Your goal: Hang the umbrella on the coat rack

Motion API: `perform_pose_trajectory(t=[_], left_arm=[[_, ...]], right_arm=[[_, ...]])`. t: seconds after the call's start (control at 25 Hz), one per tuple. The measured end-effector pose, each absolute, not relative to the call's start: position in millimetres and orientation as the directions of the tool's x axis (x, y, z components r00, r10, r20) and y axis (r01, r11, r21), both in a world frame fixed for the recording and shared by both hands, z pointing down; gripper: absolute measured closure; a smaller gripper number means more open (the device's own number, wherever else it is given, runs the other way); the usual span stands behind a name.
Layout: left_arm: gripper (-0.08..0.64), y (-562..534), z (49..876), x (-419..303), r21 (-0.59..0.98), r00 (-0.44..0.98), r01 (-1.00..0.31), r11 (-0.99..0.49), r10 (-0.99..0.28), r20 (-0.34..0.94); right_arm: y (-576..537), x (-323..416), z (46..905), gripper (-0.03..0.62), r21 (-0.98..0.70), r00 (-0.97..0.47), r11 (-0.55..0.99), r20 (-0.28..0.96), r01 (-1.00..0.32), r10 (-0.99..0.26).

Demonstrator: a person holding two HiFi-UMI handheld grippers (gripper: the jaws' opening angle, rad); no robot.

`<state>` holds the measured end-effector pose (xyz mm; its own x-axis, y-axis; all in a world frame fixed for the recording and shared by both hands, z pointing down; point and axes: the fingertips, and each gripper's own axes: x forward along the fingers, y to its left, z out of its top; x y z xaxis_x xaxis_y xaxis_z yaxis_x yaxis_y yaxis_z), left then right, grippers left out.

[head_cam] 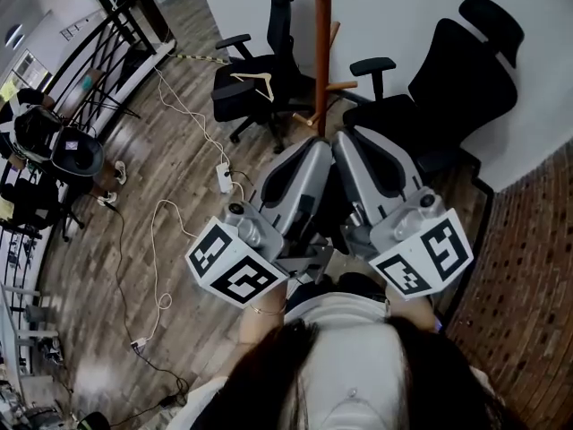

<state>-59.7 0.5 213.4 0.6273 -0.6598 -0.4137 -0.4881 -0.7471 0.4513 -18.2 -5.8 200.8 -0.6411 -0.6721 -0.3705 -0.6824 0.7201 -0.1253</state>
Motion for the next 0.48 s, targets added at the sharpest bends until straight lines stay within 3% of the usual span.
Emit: perform_pose_trajectory(t=[0.48], left_arm=[[0.546, -14.6, 207.4, -65.3, 0.450, 0.634, -0.463, -0.764, -0.640, -0.433]], right_arm=[[-18.9, -21.7, 193.6, 0.555, -0.116, -0.616, 0.701, -0.391, -0.704, -0.684]])
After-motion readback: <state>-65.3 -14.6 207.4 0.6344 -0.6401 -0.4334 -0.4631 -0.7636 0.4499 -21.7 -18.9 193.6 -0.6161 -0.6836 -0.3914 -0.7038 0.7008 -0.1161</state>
